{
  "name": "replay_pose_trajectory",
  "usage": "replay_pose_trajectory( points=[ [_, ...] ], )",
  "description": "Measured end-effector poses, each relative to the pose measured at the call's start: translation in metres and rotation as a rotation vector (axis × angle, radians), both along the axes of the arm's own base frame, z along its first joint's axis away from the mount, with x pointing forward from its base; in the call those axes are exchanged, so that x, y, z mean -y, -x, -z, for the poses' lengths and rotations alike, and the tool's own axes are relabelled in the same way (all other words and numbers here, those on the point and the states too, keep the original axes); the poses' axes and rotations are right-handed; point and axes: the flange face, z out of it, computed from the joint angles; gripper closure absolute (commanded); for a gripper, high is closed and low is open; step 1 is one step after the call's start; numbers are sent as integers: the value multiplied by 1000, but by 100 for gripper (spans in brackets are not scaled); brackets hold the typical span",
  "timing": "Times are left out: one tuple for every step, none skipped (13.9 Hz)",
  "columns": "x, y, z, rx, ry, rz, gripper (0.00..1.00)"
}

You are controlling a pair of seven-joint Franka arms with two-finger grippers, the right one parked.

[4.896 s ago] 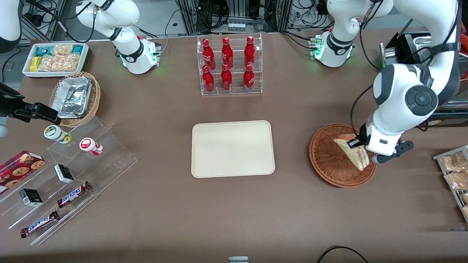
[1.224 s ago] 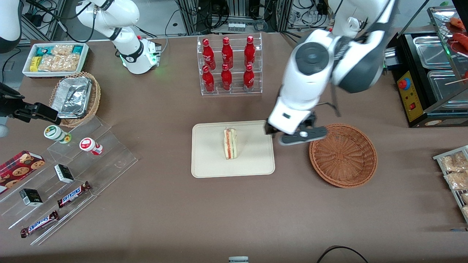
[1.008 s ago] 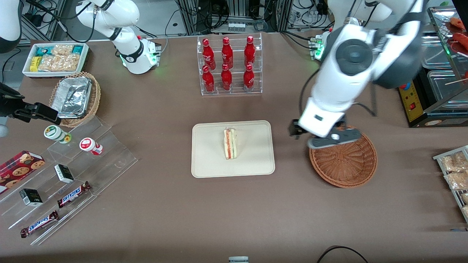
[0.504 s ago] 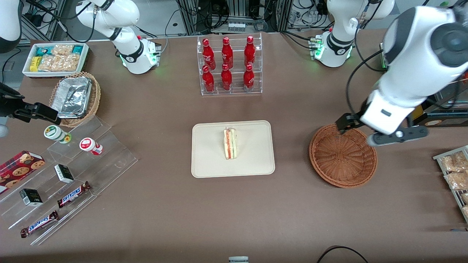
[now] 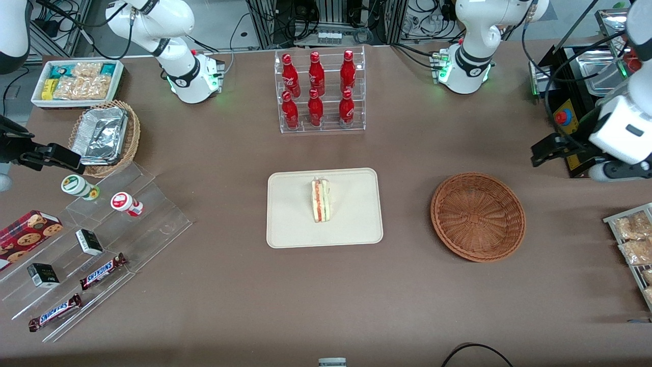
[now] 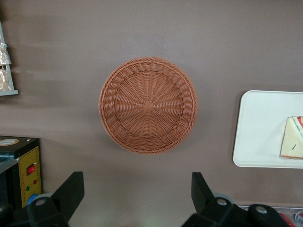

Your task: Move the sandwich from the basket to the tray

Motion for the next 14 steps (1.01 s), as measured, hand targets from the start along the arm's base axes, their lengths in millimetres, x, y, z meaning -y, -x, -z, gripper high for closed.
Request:
replay_pose_trajectory(
  points=[
    [-7,4,-1,-2,0,14,0],
    [-15,10,-2,-4,2,42,0],
    [-22,17,-4,-4,4,59,0],
    [-28,24,-6,-3,4,65,0],
    [-32,31,-9,-1,6,67,0],
    [-32,37,-12,1,8,71,0],
    [-30,44,-14,2,8,75,0],
    [-28,49,-15,4,8,78,0],
    [-27,51,-17,7,8,80,0],
    [-27,49,-16,8,8,80,0],
    [-26,46,-15,10,8,82,0],
    [-24,41,-14,13,9,85,0],
    [-22,35,-14,17,9,89,0],
    [-21,31,-14,19,9,91,0]
  ],
)
